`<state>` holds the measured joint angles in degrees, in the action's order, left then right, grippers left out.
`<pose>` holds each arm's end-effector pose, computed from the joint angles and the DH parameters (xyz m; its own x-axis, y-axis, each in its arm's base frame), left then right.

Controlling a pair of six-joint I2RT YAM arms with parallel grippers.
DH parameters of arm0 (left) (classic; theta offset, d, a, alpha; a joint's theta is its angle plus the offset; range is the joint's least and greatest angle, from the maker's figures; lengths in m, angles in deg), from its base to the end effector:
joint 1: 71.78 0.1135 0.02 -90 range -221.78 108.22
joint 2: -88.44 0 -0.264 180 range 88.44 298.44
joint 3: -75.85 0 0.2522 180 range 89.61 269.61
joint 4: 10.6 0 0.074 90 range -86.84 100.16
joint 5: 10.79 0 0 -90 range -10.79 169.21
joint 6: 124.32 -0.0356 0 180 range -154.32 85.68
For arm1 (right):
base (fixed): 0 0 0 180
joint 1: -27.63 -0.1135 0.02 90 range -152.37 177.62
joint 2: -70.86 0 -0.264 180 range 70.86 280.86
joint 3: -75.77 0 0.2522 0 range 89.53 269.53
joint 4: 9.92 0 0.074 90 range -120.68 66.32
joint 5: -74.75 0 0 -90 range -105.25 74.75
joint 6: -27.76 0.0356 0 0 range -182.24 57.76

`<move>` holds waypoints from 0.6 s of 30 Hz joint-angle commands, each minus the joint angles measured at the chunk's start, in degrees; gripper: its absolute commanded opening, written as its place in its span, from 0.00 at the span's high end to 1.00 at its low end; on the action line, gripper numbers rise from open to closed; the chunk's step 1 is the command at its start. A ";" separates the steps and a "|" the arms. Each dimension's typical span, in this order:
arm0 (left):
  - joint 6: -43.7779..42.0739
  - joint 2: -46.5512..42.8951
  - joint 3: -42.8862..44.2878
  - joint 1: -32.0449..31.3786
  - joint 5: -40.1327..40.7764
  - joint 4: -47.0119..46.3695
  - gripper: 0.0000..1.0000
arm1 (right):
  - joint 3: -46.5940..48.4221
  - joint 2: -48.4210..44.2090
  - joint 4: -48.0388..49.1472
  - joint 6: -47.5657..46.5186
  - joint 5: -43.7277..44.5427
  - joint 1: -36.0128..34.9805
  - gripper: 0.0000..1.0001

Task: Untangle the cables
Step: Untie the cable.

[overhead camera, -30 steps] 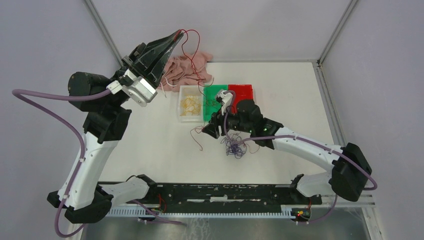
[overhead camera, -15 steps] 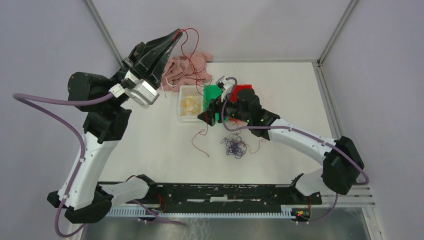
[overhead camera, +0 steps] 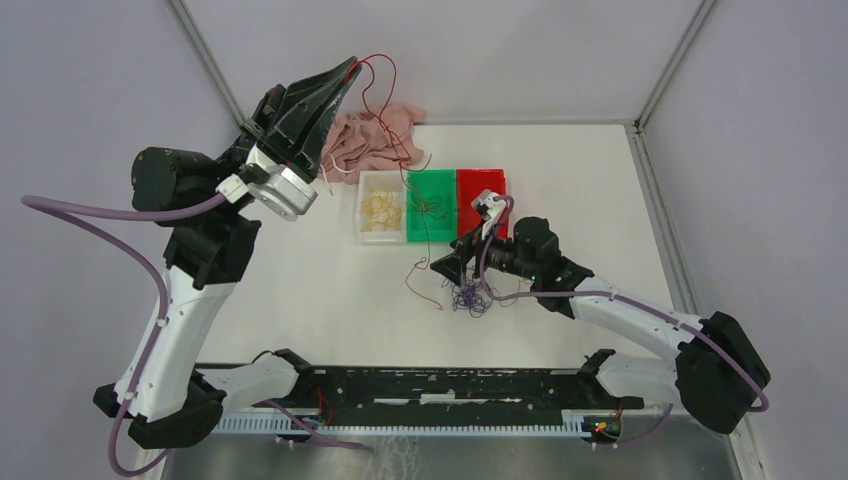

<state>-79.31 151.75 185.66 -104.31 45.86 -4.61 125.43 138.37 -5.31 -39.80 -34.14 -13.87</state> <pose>0.1192 -0.0993 0.5997 0.9540 0.0920 -0.2852 0.1797 0.5861 0.7901 0.1900 0.1835 0.2555 -0.4880 0.0505 -0.8714 -0.7321 0.5199 0.4401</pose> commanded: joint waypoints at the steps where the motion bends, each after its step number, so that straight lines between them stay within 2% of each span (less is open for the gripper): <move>1: -1.24 -0.64 0.52 0.19 -0.85 -2.69 0.97 | 2.45 -0.01 6.55 -5.08 -9.20 -1.72 0.14; 8: -1.28 -0.59 0.09 0.16 -0.77 -2.69 0.97 | 12.46 9.50 2.71 -11.95 -9.52 -6.92 0.18; 11: -1.40 -0.78 0.16 0.14 -0.59 -2.75 0.97 | 16.76 13.94 1.65 -12.67 -7.39 -7.58 0.26; 13: -1.49 -0.85 0.03 0.18 -0.41 -2.69 0.97 | 18.84 15.80 2.02 -12.28 -5.60 -7.59 0.34; 18: -2.09 -1.07 -0.33 0.18 0.06 -2.69 0.97 | 20.72 15.68 3.24 -12.05 0.01 -6.95 0.70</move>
<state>-79.33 151.53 185.44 -104.31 45.65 -4.71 142.76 155.06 -4.85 -51.28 -39.02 -21.39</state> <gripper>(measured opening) 0.052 0.413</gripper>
